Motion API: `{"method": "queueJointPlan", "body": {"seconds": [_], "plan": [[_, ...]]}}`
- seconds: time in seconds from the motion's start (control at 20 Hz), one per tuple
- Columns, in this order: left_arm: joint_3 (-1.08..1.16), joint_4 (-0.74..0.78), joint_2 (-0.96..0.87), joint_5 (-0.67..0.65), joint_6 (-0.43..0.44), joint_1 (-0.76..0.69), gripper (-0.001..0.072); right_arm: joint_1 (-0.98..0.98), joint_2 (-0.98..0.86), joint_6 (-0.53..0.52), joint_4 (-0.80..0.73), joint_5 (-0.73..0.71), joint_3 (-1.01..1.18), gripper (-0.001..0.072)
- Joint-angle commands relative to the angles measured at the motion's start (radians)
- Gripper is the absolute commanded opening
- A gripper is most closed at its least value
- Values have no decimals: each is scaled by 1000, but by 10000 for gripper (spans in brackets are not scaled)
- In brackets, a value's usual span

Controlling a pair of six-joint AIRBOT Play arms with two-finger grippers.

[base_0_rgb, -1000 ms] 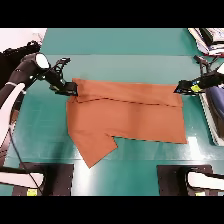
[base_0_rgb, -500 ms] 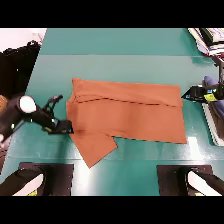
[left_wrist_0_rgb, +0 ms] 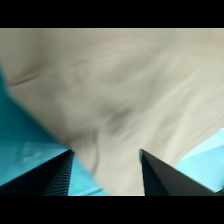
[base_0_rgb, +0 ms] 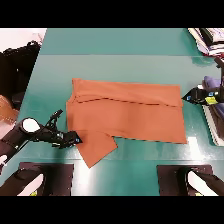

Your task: Fold the shirts.

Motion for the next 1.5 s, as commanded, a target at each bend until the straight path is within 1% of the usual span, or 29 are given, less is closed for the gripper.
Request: {"method": "queueJointPlan", "body": {"seconds": [0.0, 0.05, 0.1, 0.15, 0.25, 0.3, 0.35, 0.45, 0.6, 0.65, 0.7, 0.8, 0.9, 1.05, 1.15, 1.2, 1.3, 1.35, 1.4, 1.45], "plan": [[-26, -43, 3, 113, 7, 0, 499, -1, 2, 0, 1, 10, -1, 385], [-25, -52, 3, 116, 7, 0, 282, -1, 2, 0, -4, 29, -2, 385], [-20, -57, 3, 117, 17, 0, 24, -1, 2, -3, -20, 51, -2, 384], [-12, -72, 3, 115, 34, 0, 27, -1, 2, -4, -41, 76, -6, 384], [20, -71, 3, 89, 39, 0, 26, -2, 3, -4, -101, 123, -40, 385], [41, -71, 3, 77, 58, 0, 26, -10, 2, -3, -141, 144, -77, 385], [63, -71, 3, 61, 63, 0, 26, -32, 2, -3, -148, 159, -122, 385], [97, -72, 3, 53, 86, 0, 26, -113, 2, -3, -138, 161, -212, 385], [116, -72, 3, 53, 86, 0, 26, -274, 2, -8, -132, 153, -337, 396], [116, -72, 3, 57, 86, 0, 26, -332, 2, -8, -131, 150, -379, 478], [116, -72, 3, 60, 86, 0, 26, -381, 2, -8, -128, 145, -416, 487], [116, -72, 3, 67, 86, 0, 26, -467, 2, -41, -77, 129, -483, 482], [116, -71, 3, 76, 86, 0, 26, -517, 2, -58, -23, 99, -537, 444], [116, -71, 3, 87, 86, 0, 27, -507, 2, -60, 24, 59, -575, 443], [116, -71, 3, 85, 86, 0, 27, -461, 2, -60, 25, 23, -571, 419], [116, -68, 3, 84, 86, 0, 27, -436, 2, -60, 26, 10, -569, 349], [116, -46, 3, 70, 87, 0, 26, -383, 2, -60, 25, -5, -569, 178], [116, -28, 3, 46, 89, 0, 26, -360, 2, -60, 24, 0, -569, 78], [116, -9, 5, 5, 100, 0, 25, -340, 5, -66, 23, 8, -569, 18], [117, 6, 6, -47, 109, 0, 25, -325, 20, -72, 18, 18, -569, 17]]}}
